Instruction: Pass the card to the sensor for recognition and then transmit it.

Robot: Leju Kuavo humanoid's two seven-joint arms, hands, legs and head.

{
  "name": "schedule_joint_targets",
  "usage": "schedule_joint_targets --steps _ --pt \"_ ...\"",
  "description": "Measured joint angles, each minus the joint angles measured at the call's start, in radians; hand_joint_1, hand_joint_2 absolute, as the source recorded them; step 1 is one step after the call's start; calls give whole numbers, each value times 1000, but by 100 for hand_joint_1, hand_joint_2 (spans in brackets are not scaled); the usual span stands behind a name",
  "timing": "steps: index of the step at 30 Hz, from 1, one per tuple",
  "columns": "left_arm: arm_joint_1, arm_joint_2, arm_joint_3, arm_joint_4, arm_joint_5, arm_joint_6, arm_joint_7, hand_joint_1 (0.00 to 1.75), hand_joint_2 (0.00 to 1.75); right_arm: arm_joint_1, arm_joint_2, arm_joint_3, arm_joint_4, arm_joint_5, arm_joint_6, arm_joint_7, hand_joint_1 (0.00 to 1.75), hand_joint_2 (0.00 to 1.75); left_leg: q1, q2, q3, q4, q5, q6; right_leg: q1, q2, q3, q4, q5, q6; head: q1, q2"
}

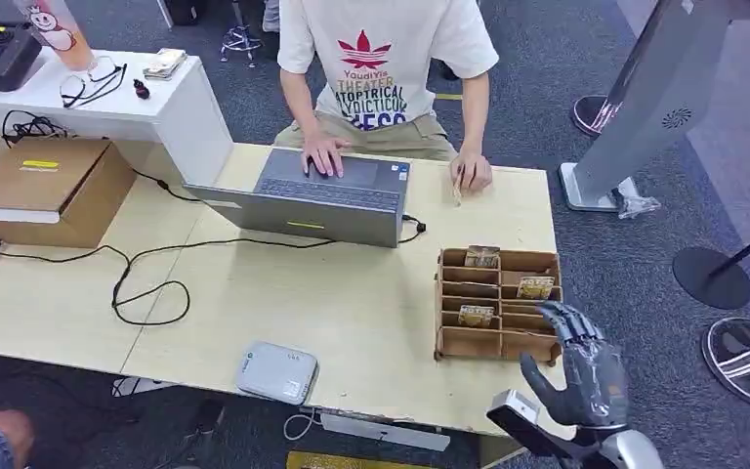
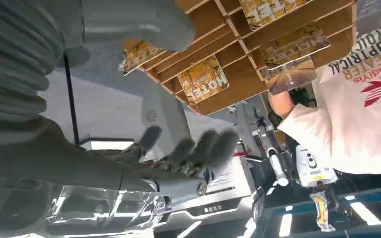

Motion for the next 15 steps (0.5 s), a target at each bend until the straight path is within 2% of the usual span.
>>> schedule_joint_targets --steps 4,5,7,8,11,13,15 --pt "0 0 0 0 8 -5 1 0 0 -26 -5 5 37 -6 3 0 106 175 0 0 0 0 0 0 0 0 0 0 0 0 0 0" --pt "0 0 0 0 11 -6 1 0 0 -33 -8 5 48 -8 5 -1 96 175 0 0 0 0 0 0 0 0 0 0 0 0 0 0" --pt "0 0 0 0 16 -8 1 0 0 -43 -11 7 65 -11 6 -3 94 175 0 0 0 0 0 0 0 0 0 0 0 0 0 0" --pt "0 0 0 0 18 -9 1 0 0 -48 -13 8 73 -17 6 -3 86 175 0 0 0 0 0 0 0 0 0 0 0 0 0 0" --pt "0 0 0 0 23 -14 -1 0 0 -56 -18 8 93 -26 6 -3 80 175 0 0 0 0 0 0 0 0 0 0 0 0 0 0" --pt "0 0 0 0 23 -16 -7 0 0 -56 -21 8 103 -28 5 -3 84 175 0 0 0 0 0 0 0 0 0 0 0 0 0 0" --pt "0 0 0 0 23 -17 -8 0 0 -56 -23 8 109 -33 3 -3 75 175 0 0 0 0 0 0 0 0 0 0 0 0 0 0"
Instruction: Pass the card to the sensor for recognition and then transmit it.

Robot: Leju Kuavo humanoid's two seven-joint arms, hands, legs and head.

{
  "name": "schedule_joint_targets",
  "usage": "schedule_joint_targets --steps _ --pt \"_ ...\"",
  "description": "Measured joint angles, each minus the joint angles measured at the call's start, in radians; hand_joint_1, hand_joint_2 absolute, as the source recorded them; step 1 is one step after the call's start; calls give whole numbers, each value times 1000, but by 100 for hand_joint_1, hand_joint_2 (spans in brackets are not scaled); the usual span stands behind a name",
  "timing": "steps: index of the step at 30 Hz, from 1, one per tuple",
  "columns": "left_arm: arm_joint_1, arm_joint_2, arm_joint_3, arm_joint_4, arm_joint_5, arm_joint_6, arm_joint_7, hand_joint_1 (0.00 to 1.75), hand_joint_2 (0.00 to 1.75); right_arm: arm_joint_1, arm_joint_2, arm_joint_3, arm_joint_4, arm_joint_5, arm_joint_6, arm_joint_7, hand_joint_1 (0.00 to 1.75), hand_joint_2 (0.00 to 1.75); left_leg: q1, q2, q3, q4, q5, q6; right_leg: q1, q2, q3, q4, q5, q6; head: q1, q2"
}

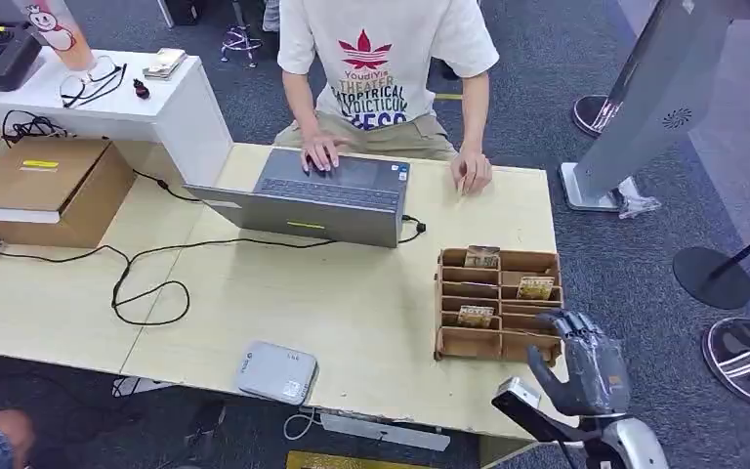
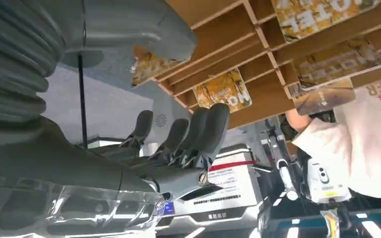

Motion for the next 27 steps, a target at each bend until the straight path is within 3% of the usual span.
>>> schedule_joint_targets --steps 8,16,22,27 --pt "0 0 0 0 2 0 -1 0 0 7 -11 -9 21 -6 -5 3 70 175 0 0 0 0 0 0 0 0 0 0 0 0 0 0" --pt "1 0 0 0 2 2 -2 0 0 24 -22 -21 26 -7 -17 10 75 175 0 0 0 0 0 0 0 0 0 0 0 0 0 0" --pt "1 0 -5 0 2 7 -2 0 0 38 -24 -27 26 -9 -24 19 110 175 0 0 0 0 0 0 0 0 0 0 0 0 0 0" --pt "1 -2 -15 0 1 11 1 0 0 46 -24 -43 26 -8 -29 24 108 175 0 0 0 0 0 0 0 0 0 0 0 0 0 0"
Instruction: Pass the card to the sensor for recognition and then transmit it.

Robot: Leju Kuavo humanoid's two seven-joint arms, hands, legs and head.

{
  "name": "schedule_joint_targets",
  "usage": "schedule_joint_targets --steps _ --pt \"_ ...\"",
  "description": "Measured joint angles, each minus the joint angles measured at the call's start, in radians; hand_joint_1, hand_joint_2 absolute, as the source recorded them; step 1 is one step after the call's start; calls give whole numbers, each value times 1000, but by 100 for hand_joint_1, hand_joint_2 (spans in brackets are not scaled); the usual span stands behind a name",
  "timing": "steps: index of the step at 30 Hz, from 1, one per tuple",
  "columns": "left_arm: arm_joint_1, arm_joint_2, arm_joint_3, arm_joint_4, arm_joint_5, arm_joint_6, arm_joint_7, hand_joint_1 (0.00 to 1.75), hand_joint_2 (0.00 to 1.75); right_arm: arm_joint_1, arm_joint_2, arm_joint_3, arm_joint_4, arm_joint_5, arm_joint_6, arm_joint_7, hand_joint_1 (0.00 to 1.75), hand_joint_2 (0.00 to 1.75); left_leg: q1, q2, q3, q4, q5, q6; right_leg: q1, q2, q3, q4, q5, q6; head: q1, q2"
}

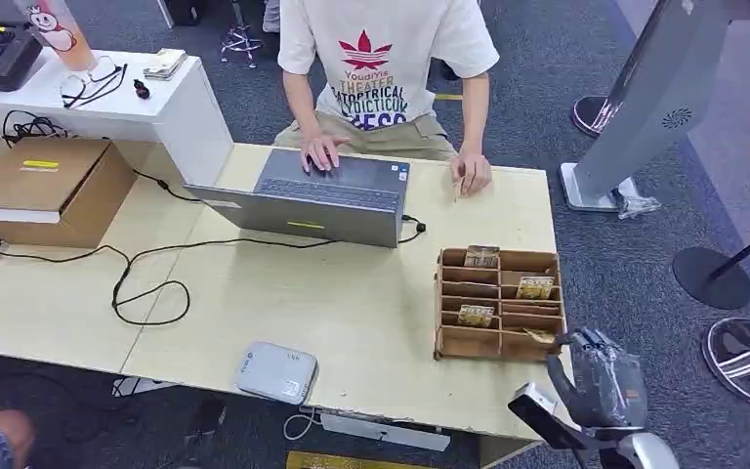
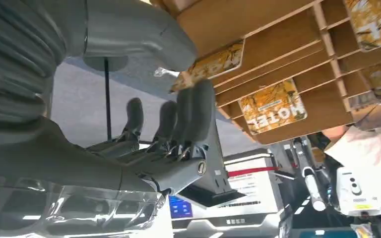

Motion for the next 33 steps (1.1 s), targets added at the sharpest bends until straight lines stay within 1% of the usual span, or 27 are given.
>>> schedule_joint_targets --steps 8,10,12,14,15,17,19,20,21,26,29,33 --pt "0 -2 -10 0 0 0 0 0 0 3 -2 -6 0 0 -3 0 108 175 0 0 0 0 0 0 0 0 0 0 0 0 0 0" --pt "0 -2 -11 0 0 0 0 0 0 3 -2 -7 0 0 -3 0 101 175 0 0 0 0 0 0 0 0 0 0 0 0 0 0" --pt "0 -3 -11 0 0 0 0 0 0 3 -3 -6 0 0 -3 0 86 175 0 0 0 0 0 0 0 0 0 0 0 0 0 0" --pt "0 -3 -11 0 0 0 0 0 0 4 -3 -7 0 0 -3 0 86 175 0 0 0 0 0 0 0 0 0 0 0 0 0 0" --pt "0 -3 -11 0 0 0 0 0 0 4 -3 -7 0 0 -3 0 79 175 0 0 0 0 0 0 0 0 0 0 0 0 0 0" --pt "0 -3 -13 0 -1 0 0 0 0 4 -3 -7 0 0 -3 0 79 175 0 0 0 0 0 0 0 0 0 0 0 0 0 0" --pt "0 -3 -14 0 -1 0 0 0 0 4 -3 -7 0 0 -3 0 75 175 0 0 0 0 0 0 0 0 0 0 0 0 0 0" --pt "0 -3 -14 0 -1 0 0 0 0 3 -3 -7 1 0 -3 -1 80 175 0 0 0 0 0 0 0 0 0 0 0 0 0 0" --pt "0 -3 -14 0 -1 0 0 0 0 3 -3 -7 2 0 -3 -3 77 175 0 0 0 0 0 0 0 0 0 0 0 0 0 0" --pt "0 -3 -14 0 3 0 0 0 0 -3 -3 -6 5 2 -3 -12 77 175 0 0 0 0 0 0 0 0 0 0 0 0 0 0" --pt "0 -3 -14 0 4 0 0 0 0 -6 -3 -6 8 2 -2 -13 70 175 0 0 0 0 0 0 0 0 0 0 0 0 0 0" --pt "0 -6 -14 0 5 0 0 0 0 -10 -3 -6 12 2 -2 -17 70 175 0 0 0 0 0 0 0 0 0 0 0 0 0 0"
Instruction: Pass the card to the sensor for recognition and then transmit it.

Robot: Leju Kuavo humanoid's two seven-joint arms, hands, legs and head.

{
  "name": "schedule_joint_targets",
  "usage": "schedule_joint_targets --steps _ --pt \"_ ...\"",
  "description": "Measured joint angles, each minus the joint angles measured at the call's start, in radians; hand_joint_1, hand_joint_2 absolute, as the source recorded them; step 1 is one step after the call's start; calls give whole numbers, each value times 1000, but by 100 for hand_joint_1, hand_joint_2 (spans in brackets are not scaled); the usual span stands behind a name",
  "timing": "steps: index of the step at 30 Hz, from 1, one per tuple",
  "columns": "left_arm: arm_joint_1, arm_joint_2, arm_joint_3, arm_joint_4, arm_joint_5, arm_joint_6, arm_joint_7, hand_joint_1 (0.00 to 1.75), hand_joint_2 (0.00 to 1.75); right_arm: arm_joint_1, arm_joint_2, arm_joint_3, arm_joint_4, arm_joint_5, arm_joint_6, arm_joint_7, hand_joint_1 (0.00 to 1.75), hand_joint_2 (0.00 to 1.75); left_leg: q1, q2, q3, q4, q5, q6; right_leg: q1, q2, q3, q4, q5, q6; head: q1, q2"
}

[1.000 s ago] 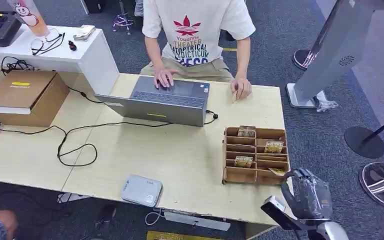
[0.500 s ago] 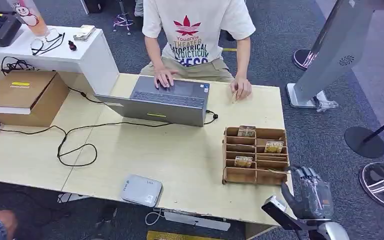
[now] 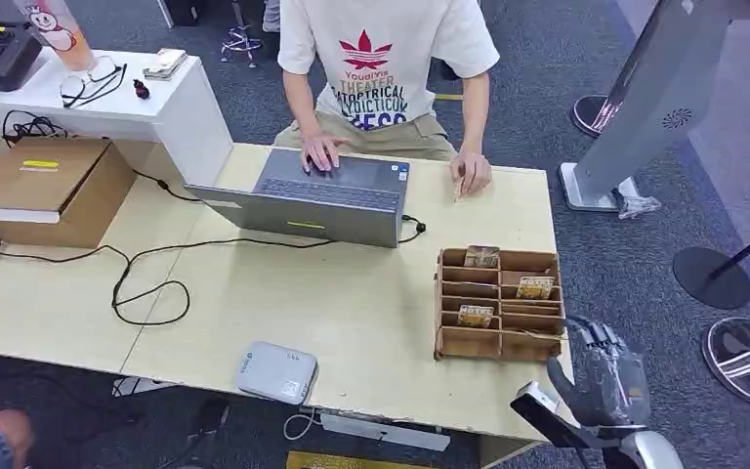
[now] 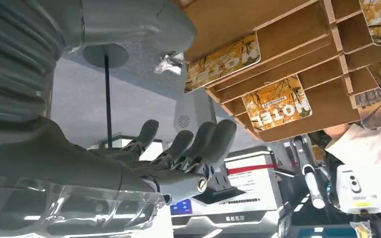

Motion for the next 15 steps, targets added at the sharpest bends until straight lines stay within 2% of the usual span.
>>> schedule_joint_targets --steps 7,13,15 --pt "0 -3 -1 0 5 3 0 0 0 -27 0 4 15 0 2 -18 77 175 0 0 0 0 0 0 0 0 0 0 0 0 0 0" --pt "0 -7 -2 0 6 3 0 0 0 -47 0 9 29 0 6 -29 72 175 0 0 0 0 0 0 0 0 0 0 0 0 0 0" --pt "-1 -10 -2 0 5 6 4 0 0 -51 0 10 34 -1 6 -33 77 175 0 0 0 0 0 0 0 0 0 0 0 0 0 0"
